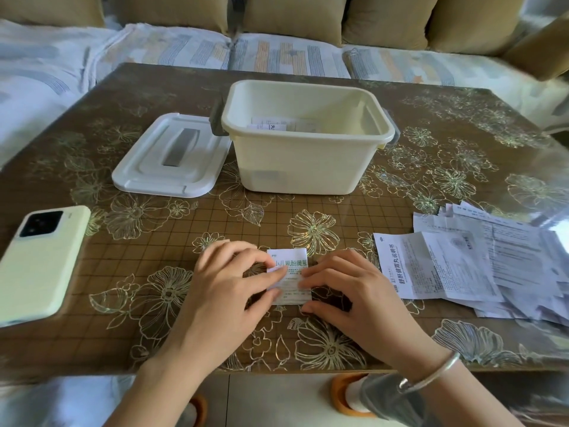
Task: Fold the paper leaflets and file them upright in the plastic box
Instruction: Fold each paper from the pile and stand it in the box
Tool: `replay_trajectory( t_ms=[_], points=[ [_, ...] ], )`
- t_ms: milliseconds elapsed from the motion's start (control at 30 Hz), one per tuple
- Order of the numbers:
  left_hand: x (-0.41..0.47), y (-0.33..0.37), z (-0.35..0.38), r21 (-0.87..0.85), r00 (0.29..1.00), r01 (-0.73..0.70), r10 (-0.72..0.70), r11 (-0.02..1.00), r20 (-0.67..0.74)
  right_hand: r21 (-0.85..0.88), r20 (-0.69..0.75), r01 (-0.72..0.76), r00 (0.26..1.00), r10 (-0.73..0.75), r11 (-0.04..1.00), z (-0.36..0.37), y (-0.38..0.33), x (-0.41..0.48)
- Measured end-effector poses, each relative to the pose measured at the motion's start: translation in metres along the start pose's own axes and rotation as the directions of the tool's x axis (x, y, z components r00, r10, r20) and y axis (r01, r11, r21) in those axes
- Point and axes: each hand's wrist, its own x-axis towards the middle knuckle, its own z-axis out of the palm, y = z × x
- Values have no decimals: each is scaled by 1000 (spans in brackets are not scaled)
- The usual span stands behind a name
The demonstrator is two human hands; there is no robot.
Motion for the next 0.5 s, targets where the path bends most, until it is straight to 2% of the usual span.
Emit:
replay_trajectory(
  t_ms=[233, 367, 500],
  points=[
    [-3, 1, -2, -22, 999, 13, -12, 1000, 40, -118, -132, 99, 985, -115, 988, 7, -7, -6],
    [-3, 7, 0, -12, 999, 16, -16, 1000, -33, -80, -213, -20, 977, 3, 997, 1, -14, -3],
    [-8, 16, 6, -92, 988, 87, -97, 992, -121, 1, -265, -79, 961, 77, 997, 4, -18, -8]
  ],
)
